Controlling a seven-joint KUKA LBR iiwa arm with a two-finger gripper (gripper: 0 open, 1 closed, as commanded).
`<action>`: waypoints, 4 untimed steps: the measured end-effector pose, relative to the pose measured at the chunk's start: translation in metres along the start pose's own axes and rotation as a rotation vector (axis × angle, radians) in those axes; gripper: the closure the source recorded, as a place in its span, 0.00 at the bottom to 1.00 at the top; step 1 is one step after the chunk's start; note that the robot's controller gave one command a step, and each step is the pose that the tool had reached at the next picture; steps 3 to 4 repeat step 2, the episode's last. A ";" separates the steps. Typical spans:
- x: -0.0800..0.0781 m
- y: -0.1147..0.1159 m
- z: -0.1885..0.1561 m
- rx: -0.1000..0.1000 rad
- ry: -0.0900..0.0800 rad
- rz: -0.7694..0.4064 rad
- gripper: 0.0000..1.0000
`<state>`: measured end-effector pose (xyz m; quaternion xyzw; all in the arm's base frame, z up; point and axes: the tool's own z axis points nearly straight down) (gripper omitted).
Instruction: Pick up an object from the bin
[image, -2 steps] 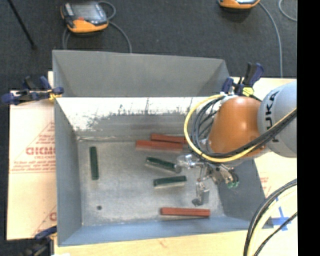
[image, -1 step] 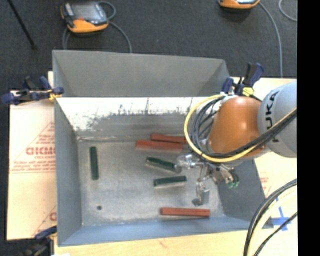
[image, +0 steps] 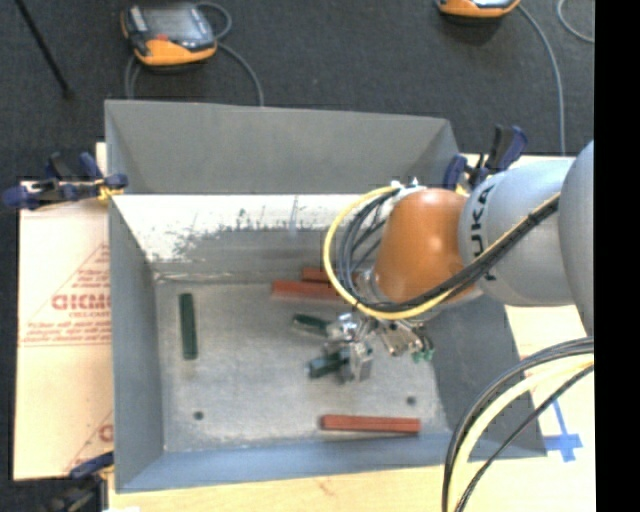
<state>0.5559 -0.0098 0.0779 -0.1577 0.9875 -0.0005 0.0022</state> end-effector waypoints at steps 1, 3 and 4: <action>0.000 0.000 0.000 0.000 0.000 -0.001 1.00; 0.010 -0.016 -0.164 0.003 -0.005 0.021 1.00; 0.010 -0.016 -0.164 0.003 -0.005 0.021 1.00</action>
Offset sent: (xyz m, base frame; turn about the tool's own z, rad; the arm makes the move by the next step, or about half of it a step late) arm -0.0079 -0.0162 0.1612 0.0171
